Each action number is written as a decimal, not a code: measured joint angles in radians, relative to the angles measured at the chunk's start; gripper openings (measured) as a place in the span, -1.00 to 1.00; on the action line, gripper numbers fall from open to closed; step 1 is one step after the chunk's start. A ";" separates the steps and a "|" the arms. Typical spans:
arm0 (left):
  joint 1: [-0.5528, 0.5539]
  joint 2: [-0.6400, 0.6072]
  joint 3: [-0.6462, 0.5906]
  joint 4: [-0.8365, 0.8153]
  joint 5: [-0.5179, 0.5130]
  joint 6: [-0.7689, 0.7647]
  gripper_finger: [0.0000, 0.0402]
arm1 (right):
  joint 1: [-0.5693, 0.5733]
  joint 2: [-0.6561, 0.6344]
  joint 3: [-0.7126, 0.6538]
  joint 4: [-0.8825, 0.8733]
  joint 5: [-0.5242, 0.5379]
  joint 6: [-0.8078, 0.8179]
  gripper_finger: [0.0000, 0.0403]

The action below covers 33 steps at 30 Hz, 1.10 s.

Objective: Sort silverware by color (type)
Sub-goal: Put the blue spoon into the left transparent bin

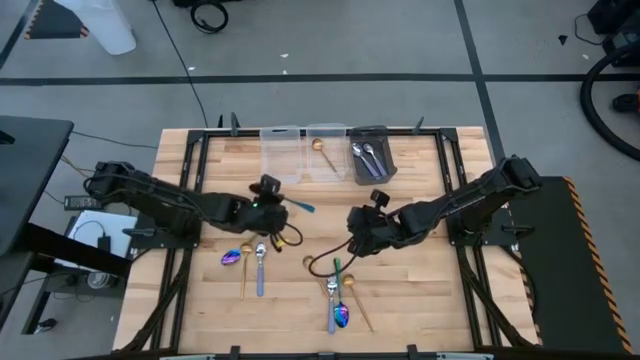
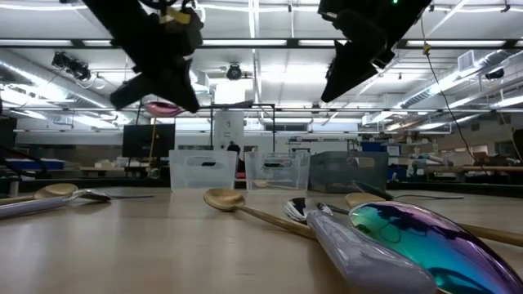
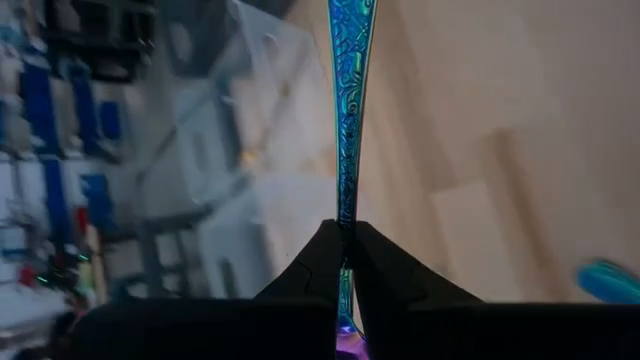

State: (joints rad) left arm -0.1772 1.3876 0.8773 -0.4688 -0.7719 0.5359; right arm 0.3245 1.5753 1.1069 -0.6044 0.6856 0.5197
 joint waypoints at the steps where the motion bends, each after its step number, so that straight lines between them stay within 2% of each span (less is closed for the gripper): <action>1: 0.012 0.000 0.000 0.023 -0.001 0.040 -0.87 | 0.006 0.000 0.000 0.000 0.002 0.006 -0.56; 8: 0.081 0.000 0.000 0.138 0.000 0.251 -0.86 | 0.037 0.000 0.000 0.002 0.030 0.038 -0.56; 12: 0.104 0.000 0.000 0.196 0.002 0.317 -0.86 | 0.051 0.001 0.000 0.003 0.030 0.055 -0.56; 22: 0.165 0.000 0.000 0.210 0.054 0.546 -0.86 | 0.061 0.001 0.000 -0.002 0.039 0.055 -0.56; 28: 0.246 0.000 0.000 0.214 0.114 0.682 -0.86 | 0.062 0.001 0.000 -0.064 0.038 0.079 -0.56; 33: 0.359 0.000 0.000 0.237 0.221 0.777 -0.86 | 0.063 -0.009 0.000 -0.149 0.055 0.128 -0.56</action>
State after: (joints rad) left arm 0.1814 1.3876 0.8772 -0.2320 -0.5508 1.3129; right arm 0.3876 1.5663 1.1069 -0.7532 0.7406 0.6473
